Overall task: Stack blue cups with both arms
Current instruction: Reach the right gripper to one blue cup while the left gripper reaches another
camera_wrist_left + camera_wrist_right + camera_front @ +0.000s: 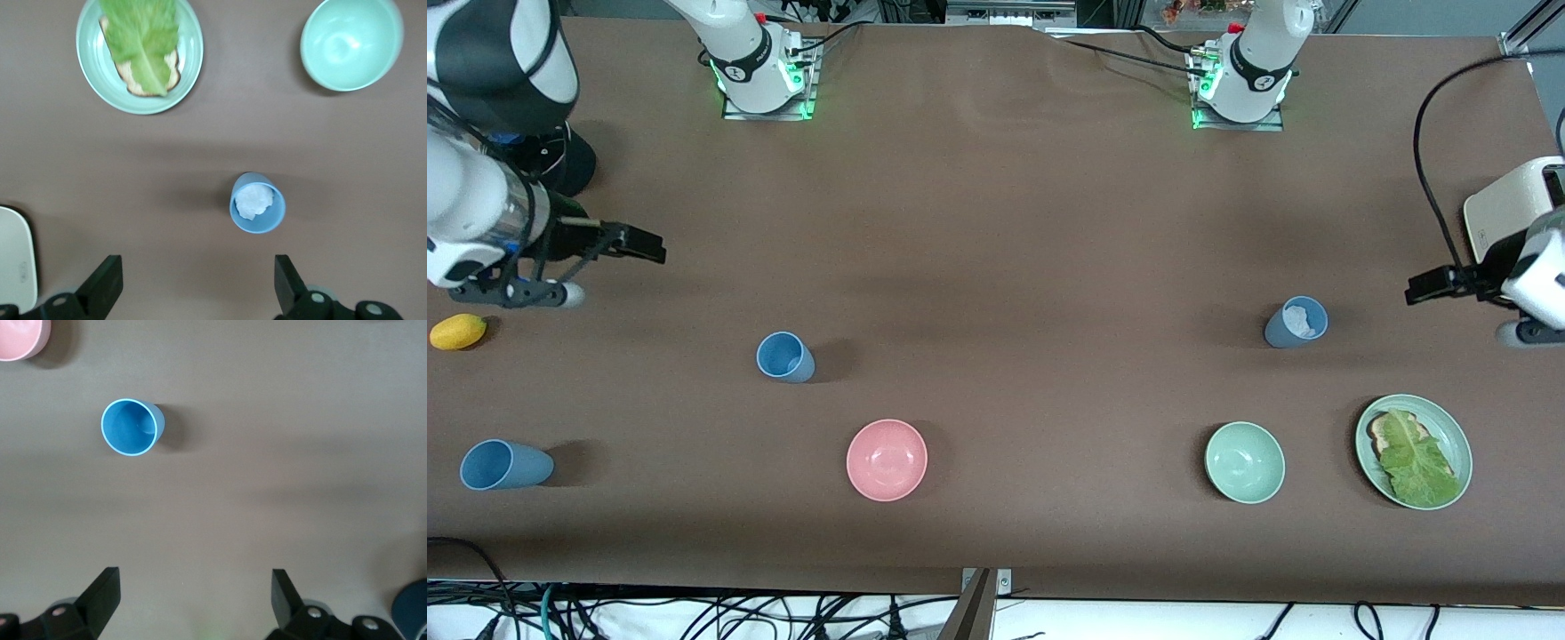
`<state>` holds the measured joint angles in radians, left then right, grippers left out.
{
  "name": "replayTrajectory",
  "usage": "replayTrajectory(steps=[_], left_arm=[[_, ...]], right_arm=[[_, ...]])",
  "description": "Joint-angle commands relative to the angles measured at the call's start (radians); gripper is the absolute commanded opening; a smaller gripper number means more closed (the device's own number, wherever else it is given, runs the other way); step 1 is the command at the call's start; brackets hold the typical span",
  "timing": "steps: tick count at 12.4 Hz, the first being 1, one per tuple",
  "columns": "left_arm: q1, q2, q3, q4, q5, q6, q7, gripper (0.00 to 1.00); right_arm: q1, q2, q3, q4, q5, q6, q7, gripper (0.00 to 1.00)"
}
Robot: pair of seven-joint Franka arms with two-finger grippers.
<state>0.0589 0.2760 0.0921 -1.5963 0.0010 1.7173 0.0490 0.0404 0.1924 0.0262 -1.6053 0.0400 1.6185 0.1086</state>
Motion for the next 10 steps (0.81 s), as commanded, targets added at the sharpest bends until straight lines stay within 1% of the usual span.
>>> replayTrajectory(steps=[1, 2, 3, 4, 5, 7, 9, 10], left_arm=[[0.01, 0.103, -0.002, 0.064, -0.023, -0.01, 0.012, 1.0], [0.012, 0.145, -0.002, 0.064, -0.021, -0.01, 0.015, 1.0], [0.007, 0.167, -0.003, 0.059, -0.015, -0.005, 0.014, 1.0], [-0.002, 0.183, -0.006, 0.04, -0.021, 0.026, 0.023, 1.0], [-0.001, 0.183, -0.018, -0.009, -0.024, 0.071, 0.026, 1.0], [0.002, 0.157, -0.04, -0.117, -0.024, 0.183, 0.026, 1.0], [0.006, 0.109, -0.04, -0.25, -0.022, 0.307, 0.026, 1.0], [0.006, 0.103, -0.041, -0.287, -0.022, 0.353, 0.026, 1.0]], right_arm=[[-0.002, 0.063, 0.012, 0.037, 0.015, 0.024, -0.052, 1.0], [0.015, 0.102, 0.012, 0.053, 0.015, 0.049, -0.061, 1.0], [0.024, 0.149, 0.012, 0.079, 0.014, 0.069, -0.059, 1.0], [0.051, 0.2, 0.012, 0.106, 0.008, 0.096, -0.058, 1.0], [0.077, 0.249, 0.011, 0.128, 0.0, 0.131, -0.052, 1.0], [0.095, 0.32, 0.009, 0.134, -0.049, 0.185, -0.047, 1.0], [0.099, 0.366, 0.009, 0.134, -0.052, 0.247, -0.046, 1.0], [0.101, 0.389, 0.009, 0.134, -0.052, 0.267, -0.046, 1.0]])
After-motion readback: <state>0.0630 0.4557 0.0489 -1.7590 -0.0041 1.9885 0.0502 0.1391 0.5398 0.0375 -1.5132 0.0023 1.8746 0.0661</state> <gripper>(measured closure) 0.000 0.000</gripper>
